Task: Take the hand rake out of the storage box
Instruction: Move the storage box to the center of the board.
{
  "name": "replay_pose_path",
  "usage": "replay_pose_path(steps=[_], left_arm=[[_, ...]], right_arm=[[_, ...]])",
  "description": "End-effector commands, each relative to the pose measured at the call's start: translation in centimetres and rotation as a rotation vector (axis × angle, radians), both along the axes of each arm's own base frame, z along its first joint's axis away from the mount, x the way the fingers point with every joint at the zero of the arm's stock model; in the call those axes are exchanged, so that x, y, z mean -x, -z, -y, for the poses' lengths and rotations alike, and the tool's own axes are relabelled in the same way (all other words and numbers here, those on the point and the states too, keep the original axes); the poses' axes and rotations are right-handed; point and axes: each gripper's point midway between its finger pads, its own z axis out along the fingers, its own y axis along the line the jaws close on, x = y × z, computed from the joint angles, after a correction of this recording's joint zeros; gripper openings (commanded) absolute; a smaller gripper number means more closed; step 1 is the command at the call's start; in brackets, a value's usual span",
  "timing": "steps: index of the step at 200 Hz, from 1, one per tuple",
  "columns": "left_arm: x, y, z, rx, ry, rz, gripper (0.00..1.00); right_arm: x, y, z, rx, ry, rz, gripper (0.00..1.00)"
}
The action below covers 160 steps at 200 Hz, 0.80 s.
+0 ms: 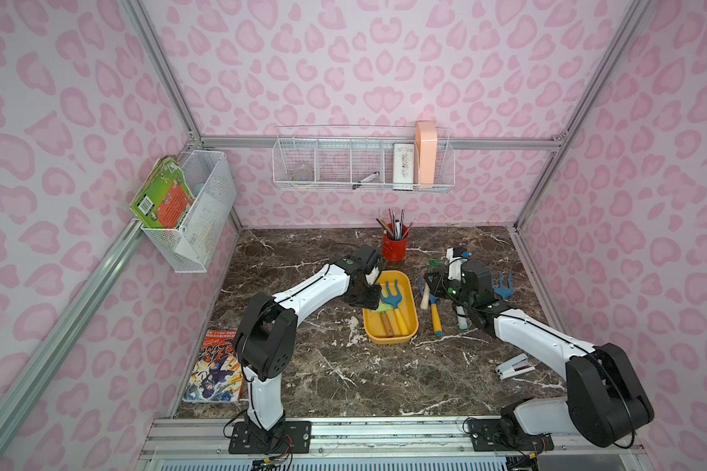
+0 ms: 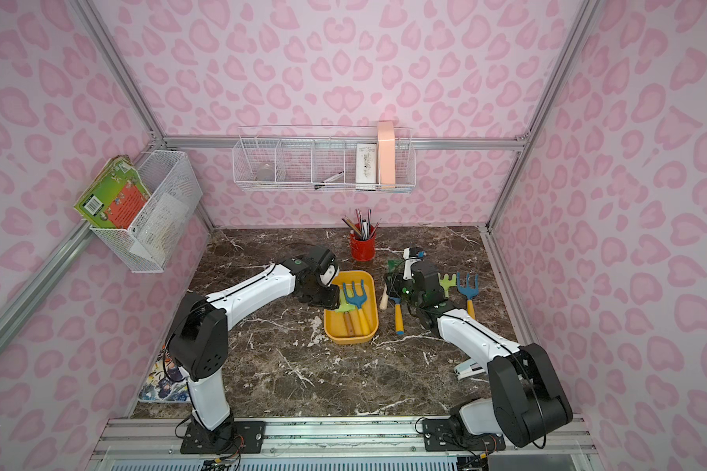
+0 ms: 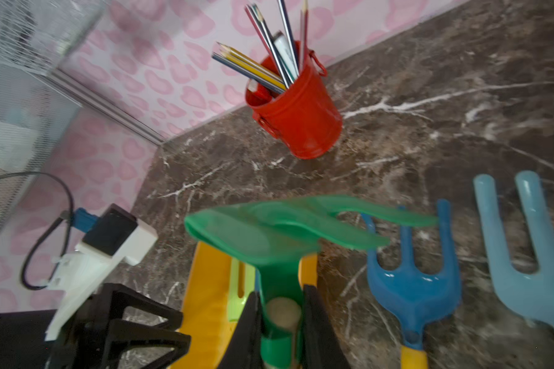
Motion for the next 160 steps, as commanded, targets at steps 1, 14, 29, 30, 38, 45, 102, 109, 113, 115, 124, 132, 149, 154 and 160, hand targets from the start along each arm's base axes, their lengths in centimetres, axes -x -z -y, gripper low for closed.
replay_pose_path(steps=[1,14,29,30,38,45,102,109,113,115,124,132,149,154,160], left_arm=[[-0.4,1.6,-3.4,-0.188,-0.066,0.024,0.44],[-0.5,2.1,-4.0,-0.222,-0.073,0.024,0.43],[-0.7,2.5,-4.3,-0.248,-0.077,0.025,0.41],[-0.7,2.5,-4.4,-0.249,-0.078,0.024,0.41],[-0.7,2.6,-4.3,-0.249,-0.075,0.021,0.41],[-0.7,2.4,-4.1,-0.237,-0.076,0.023,0.41],[-1.0,-1.6,-3.5,-0.157,-0.092,0.088,0.42],[-1.0,-2.2,-3.8,-0.169,-0.097,0.104,0.42],[-1.1,-2.5,-4.1,-0.178,-0.099,0.116,0.42],[-1.1,-2.6,-4.2,-0.185,-0.100,0.120,0.43],[-1.2,-3.0,-5.0,-0.225,-0.104,0.133,0.43],[-1.2,-3.1,-5.7,-0.266,-0.110,0.138,0.44],[-1.0,-2.4,-6.7,-0.331,-0.106,0.123,0.44],[-0.9,-2.1,-6.8,-0.337,-0.102,0.115,0.44],[-0.8,-1.7,-6.8,-0.338,-0.098,0.108,0.43]], right_arm=[[0.1,2.1,1.6,0.149,0.037,-0.044,0.10],[0.1,2.3,1.6,0.160,0.032,-0.048,0.10],[0.2,2.2,1.4,0.159,0.025,-0.046,0.10],[0.1,2.2,1.4,0.158,0.023,-0.046,0.10],[0.1,2.2,1.4,0.157,0.024,-0.046,0.10],[0.0,2.3,1.4,0.160,0.021,-0.049,0.10],[-0.3,2.8,0.5,0.183,-0.002,-0.064,0.12],[-0.3,2.9,0.4,0.194,-0.003,-0.069,0.12],[-0.3,3.0,0.2,0.203,-0.004,-0.071,0.11],[-0.3,3.1,0.2,0.207,-0.005,-0.073,0.11],[-0.4,3.2,-0.3,0.223,-0.011,-0.077,0.12],[-0.5,3.5,-0.7,0.237,-0.019,-0.084,0.12],[-0.8,3.8,-1.5,0.266,-0.028,-0.095,0.12],[-0.9,3.9,-1.7,0.269,-0.030,-0.097,0.12],[-1.0,3.9,-1.9,0.271,-0.034,-0.098,0.12]])
